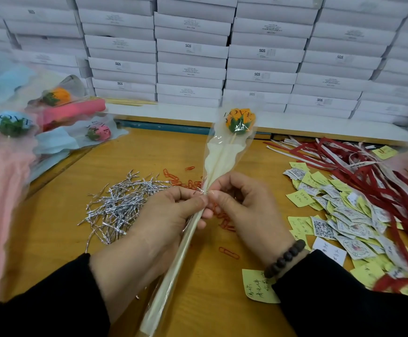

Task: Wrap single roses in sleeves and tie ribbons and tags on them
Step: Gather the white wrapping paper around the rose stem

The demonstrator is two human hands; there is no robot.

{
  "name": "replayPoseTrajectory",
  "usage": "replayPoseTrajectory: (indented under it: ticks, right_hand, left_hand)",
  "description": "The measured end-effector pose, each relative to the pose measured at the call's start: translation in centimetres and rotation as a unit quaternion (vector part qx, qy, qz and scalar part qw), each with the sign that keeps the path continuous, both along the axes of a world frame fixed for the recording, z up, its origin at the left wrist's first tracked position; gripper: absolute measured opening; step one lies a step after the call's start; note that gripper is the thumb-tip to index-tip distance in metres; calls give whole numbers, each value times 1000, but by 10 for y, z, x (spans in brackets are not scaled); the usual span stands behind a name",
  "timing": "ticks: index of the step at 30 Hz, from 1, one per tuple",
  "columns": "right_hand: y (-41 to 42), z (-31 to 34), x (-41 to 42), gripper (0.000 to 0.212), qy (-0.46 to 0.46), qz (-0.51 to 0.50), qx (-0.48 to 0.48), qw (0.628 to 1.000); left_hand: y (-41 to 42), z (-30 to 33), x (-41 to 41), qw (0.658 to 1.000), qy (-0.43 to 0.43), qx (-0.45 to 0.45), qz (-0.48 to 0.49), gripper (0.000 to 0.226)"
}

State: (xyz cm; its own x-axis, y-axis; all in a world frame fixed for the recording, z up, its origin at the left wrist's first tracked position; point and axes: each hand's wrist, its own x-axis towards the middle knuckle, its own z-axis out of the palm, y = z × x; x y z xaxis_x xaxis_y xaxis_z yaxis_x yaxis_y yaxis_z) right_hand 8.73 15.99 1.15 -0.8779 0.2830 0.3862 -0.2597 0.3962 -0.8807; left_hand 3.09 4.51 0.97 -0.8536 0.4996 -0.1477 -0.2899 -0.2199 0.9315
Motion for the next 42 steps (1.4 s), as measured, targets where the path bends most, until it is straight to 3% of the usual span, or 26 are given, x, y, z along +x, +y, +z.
replayPoseTrajectory:
  ticks: [9, 15, 25, 37, 42]
  right_hand:
    - [4, -3, 0, 19, -28, -27, 37, 999]
    - [3, 0, 1, 17, -37, -38, 23, 998]
    - [6, 3, 1, 13, -46, -33, -47, 997]
    - [6, 2, 1, 4, -68, -22, -65, 995]
    - [9, -2, 0, 23, -105, 24, -164, 981]
  left_hand:
    - [-1, 1, 0, 1000, 10, 25, 4, 5]
    - [-3, 2, 1, 996, 76, 31, 31, 32]
    - [-2, 0, 2, 991, 131, -3, 24, 16]
    - [1, 3, 5, 995, 92, 16, 38, 9]
    - [0, 4, 6, 995, 93, 12, 34, 9]
